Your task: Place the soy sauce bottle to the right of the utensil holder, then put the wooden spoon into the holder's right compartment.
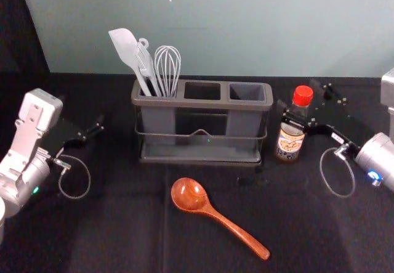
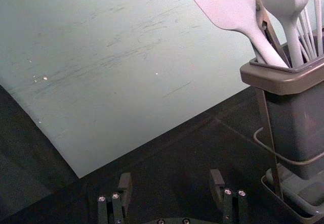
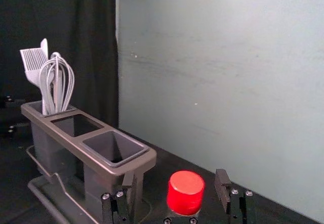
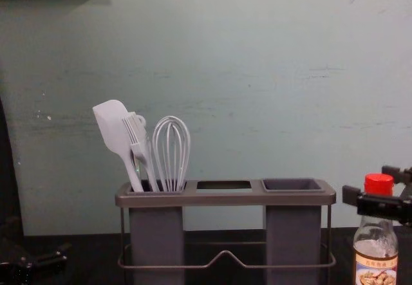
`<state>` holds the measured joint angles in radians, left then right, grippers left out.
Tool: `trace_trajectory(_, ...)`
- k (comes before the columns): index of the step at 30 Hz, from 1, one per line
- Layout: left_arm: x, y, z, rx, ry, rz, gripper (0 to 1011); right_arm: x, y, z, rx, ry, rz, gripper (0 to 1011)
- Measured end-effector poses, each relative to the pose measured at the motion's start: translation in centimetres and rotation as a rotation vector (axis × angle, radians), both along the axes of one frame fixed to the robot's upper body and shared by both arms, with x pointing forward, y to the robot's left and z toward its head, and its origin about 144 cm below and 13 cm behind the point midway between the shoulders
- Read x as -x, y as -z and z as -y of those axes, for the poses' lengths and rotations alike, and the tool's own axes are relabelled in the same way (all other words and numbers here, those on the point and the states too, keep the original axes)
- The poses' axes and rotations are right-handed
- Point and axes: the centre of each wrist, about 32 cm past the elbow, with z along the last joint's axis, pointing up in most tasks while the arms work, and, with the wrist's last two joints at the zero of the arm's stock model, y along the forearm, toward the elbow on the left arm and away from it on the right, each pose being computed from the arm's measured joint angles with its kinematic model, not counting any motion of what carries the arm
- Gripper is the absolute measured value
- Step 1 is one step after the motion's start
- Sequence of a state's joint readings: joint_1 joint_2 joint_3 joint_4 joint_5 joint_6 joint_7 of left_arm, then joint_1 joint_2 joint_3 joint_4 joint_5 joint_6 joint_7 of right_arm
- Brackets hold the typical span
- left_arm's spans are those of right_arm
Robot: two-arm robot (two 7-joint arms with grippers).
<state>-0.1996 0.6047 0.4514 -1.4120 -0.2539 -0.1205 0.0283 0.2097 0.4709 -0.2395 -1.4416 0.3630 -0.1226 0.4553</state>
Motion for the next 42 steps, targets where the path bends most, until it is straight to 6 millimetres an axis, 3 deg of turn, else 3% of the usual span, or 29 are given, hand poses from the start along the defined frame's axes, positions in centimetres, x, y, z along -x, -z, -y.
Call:
trace_trajectory(14,0.0,0.0,0.0,0.0,0.0,0.0,1005,3.5,-3.3,0.6,0.026,0.044,0.104,1004)
trace_trajectory(25,0.0,0.0,0.0,0.0,0.0,0.0,1005,6.1,-6.3,-0.1,0.056,-0.11,0.097,1004)
trace_trajectory(34,0.0,0.0,0.0,0.0,0.0,0.0,1005,7.6,-8.1,-2.8,0.136,-0.266,0.007,1004)
trace_trajectory(42,0.0,0.0,0.0,0.0,0.0,0.0,1005,6.9,-8.6,-6.6,0.238,-0.342,-0.169,1004)
